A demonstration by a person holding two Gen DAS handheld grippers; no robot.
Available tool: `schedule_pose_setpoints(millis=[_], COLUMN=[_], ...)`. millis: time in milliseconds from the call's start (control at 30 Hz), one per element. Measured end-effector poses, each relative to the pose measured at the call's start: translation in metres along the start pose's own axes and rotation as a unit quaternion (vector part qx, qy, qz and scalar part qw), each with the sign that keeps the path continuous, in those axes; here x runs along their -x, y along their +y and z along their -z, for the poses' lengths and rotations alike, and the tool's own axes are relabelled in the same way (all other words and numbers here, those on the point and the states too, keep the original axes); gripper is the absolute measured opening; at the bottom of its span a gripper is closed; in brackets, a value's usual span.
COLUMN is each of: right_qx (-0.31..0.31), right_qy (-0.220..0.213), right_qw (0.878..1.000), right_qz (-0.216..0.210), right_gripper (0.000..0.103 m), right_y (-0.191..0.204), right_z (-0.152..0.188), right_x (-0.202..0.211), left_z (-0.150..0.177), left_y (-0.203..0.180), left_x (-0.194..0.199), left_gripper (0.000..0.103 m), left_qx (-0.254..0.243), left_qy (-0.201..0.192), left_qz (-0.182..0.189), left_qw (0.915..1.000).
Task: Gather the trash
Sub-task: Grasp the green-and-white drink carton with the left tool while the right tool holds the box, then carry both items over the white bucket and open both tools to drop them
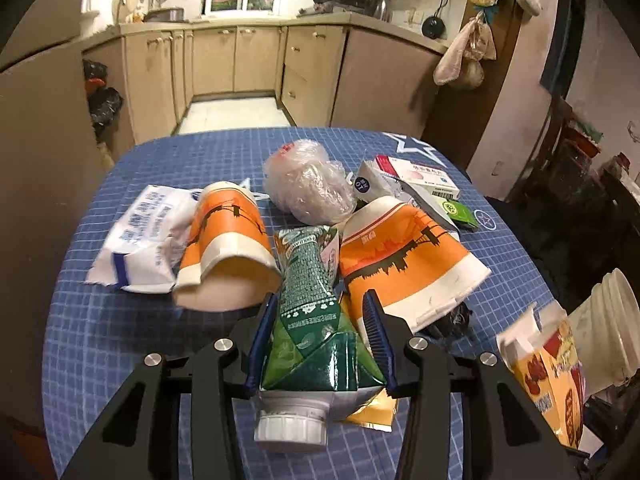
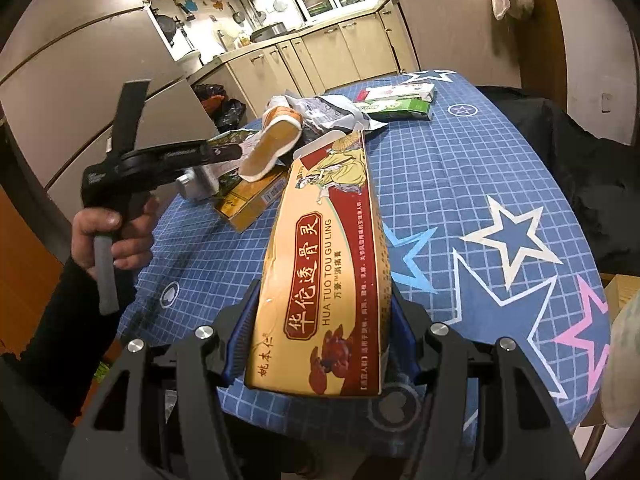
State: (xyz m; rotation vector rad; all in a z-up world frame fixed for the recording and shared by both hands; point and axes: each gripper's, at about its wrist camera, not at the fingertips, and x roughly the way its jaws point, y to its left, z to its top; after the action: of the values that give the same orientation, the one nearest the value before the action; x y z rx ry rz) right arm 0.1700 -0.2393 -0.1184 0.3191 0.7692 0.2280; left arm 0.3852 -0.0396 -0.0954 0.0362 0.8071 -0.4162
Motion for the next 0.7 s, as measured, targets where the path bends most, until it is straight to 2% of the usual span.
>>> schedule_pose_setpoints(millis=[100, 267, 700], right_qx=[0.002, 0.012, 0.033], right_qy=[-0.004, -0.013, -0.018], right_qw=[1.0, 1.0, 0.999], right_qz=[0.001, 0.003, 0.001], right_gripper=[0.056, 0.056, 0.056], right_y=[0.001, 0.006, 0.024], right_z=[-0.002, -0.006, -0.004], right_x=[0.002, 0.005, 0.004], left_z=[0.008, 0.022, 0.05], left_y=[-0.005, -0.006, 0.0], left_x=[0.021, 0.055, 0.104], left_gripper=[0.045, 0.045, 0.044], left_qx=[-0.009, 0.001, 0.028], left_qy=[-0.027, -0.053, -0.074], left_qz=[-0.033, -0.063, -0.062], left_qw=[0.999, 0.9966, 0.9949])
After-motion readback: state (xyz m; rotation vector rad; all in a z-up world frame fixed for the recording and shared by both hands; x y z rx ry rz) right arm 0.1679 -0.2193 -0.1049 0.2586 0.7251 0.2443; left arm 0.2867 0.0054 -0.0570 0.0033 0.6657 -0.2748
